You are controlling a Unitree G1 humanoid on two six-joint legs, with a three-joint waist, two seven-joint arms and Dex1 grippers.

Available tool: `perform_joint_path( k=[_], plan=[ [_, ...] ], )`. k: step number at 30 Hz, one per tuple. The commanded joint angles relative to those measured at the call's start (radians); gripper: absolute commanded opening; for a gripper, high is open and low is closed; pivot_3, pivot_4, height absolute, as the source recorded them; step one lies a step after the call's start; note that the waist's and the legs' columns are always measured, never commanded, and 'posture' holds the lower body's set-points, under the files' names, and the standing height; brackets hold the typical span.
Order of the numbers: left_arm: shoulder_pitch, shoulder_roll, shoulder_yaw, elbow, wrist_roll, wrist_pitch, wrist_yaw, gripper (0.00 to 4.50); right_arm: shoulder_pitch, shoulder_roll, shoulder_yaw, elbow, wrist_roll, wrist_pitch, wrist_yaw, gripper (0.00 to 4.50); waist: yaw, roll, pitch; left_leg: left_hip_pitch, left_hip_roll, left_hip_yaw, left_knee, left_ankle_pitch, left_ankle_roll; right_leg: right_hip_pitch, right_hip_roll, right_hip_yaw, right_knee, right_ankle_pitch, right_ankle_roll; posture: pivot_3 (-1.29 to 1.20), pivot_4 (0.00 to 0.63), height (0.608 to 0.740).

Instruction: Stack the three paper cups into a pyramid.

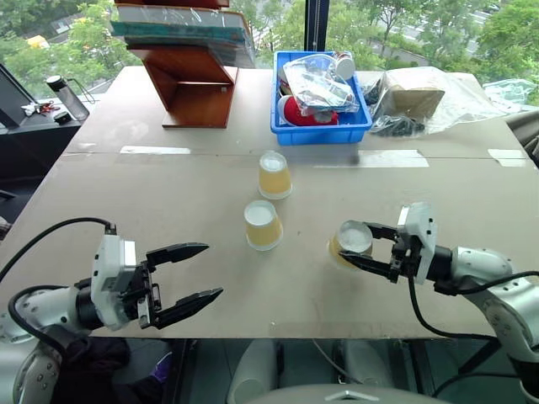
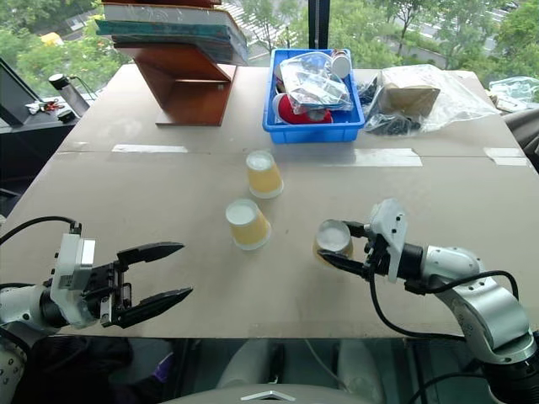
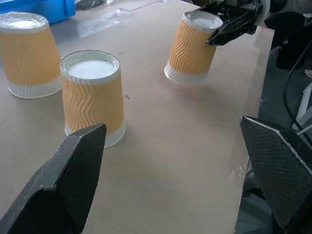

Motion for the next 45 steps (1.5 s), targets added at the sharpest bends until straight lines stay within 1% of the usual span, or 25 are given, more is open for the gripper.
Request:
perform_joint_path(
  k=[1,6,10,17,22,24,27,29,34,37,42,45],
  plan=[
    [0.014,-0.007,0.002,-0.013,0.005,-0.015,0.006,4.5,0.016,0.008,0.031,0.044,-0.062,-0.103,0.028,2.23,-0.001,0.0,0.0,0.0,0.0,0.0,0.0,0.0,0.0,0.0,0.0,0.0,0.0,0.0,0.0,0.0,0.15,0.74],
    [0.025,-0.012,0.008,-0.024,0.005,-0.015,0.016,4.5,0.006,0.03,0.051,0.107,-0.099,-0.185,0.051,2.23,-0.003,-0.001,-0.001,0.001,0.0,0.0,0.0,0.0,0.0,0.0,0.001,0.0,0.0,0.0,0.0,0.0,0.15,0.74],
    [0.034,-0.018,0.007,-0.032,0.007,-0.018,0.027,4.5,-0.028,0.06,0.076,0.136,-0.109,-0.21,0.058,2.23,-0.003,-0.001,-0.001,0.001,0.0,0.0,0.0,0.0,0.0,0.0,0.001,0.0,0.0,0.0,0.0,0.0,0.15,0.74],
    [0.035,-0.029,0.002,-0.042,0.014,-0.023,0.046,4.5,-0.103,0.098,0.102,0.173,-0.123,-0.192,0.058,2.23,-0.002,-0.001,-0.001,0.0,0.0,0.0,0.0,0.0,0.0,0.0,0.0,0.0,0.0,0.0,0.0,0.0,0.15,0.74],
    [0.029,-0.034,-0.005,-0.048,0.018,-0.027,0.058,4.5,-0.138,0.091,0.095,0.201,-0.103,-0.161,0.079,2.23,-0.002,-0.001,-0.001,0.0,0.0,0.0,0.0,0.0,0.0,0.0,0.0,0.0,0.0,0.0,0.0,0.0,0.15,0.74],
    [0.026,-0.034,-0.009,-0.049,0.017,-0.027,0.062,4.5,-0.157,0.085,0.085,0.211,-0.086,-0.139,0.091,3.26,-0.002,-0.001,-0.001,0.0,0.0,0.0,0.0,0.0,0.0,0.0,0.0,0.0,0.0,0.0,0.0,0.0,0.15,0.74],
    [0.019,-0.031,-0.016,-0.047,0.018,-0.026,0.065,4.5,-0.173,0.073,0.075,0.211,-0.08,-0.134,0.106,4.46,-0.001,-0.001,0.0,0.0,0.0,0.0,0.0,0.0,0.0,0.0,0.0,0.0,0.0,0.0,0.0,0.0,0.15,0.74],
    [0.008,-0.029,-0.022,-0.041,0.025,-0.03,0.074,4.5,-0.178,0.061,0.052,0.198,-0.066,-0.129,0.107,4.46,-0.001,-0.001,0.0,0.0,0.0,0.0,0.0,0.0,0.0,-0.001,0.0,0.0,0.0,0.0,0.0,0.0,0.15,0.74],
    [-0.048,-0.038,-0.058,-0.018,0.091,-0.058,0.132,4.5,-0.164,0.015,-0.051,0.12,0.054,-0.089,0.141,4.46,0.0,-0.001,0.0,0.0,0.0,0.0,0.0,0.0,0.0,-0.001,0.0,0.0,0.0,0.0,0.0,0.0,0.15,0.74],
    [-0.116,-0.046,-0.118,0.005,0.165,-0.062,0.206,4.5,-0.108,-0.034,-0.152,0.041,0.168,-0.079,0.194,4.46,0.004,0.0,0.0,-0.001,0.0,-0.001,0.0,0.0,0.0,-0.001,0.0,0.0,0.0,0.0,0.0,0.0,0.15,0.74],
    [-0.237,-0.034,-0.245,0.091,0.264,-0.031,0.261,4.5,-0.024,-0.06,-0.259,-0.033,0.224,-0.148,0.237,4.46,0.005,0.0,0.0,-0.001,0.0,-0.001,0.0,0.0,0.0,0.0,0.0,-0.001,0.0,0.0,0.0,0.0,0.15,0.74],
    [-0.309,-0.039,-0.309,0.141,0.298,-0.027,0.27,4.5,0.024,-0.071,-0.304,-0.068,0.247,-0.168,0.25,4.46,0.0,0.0,0.0,-0.001,0.0,-0.001,0.0,0.0,0.0,0.0,0.0,-0.001,0.0,0.0,0.0,0.0,0.15,0.74]
  ],
)
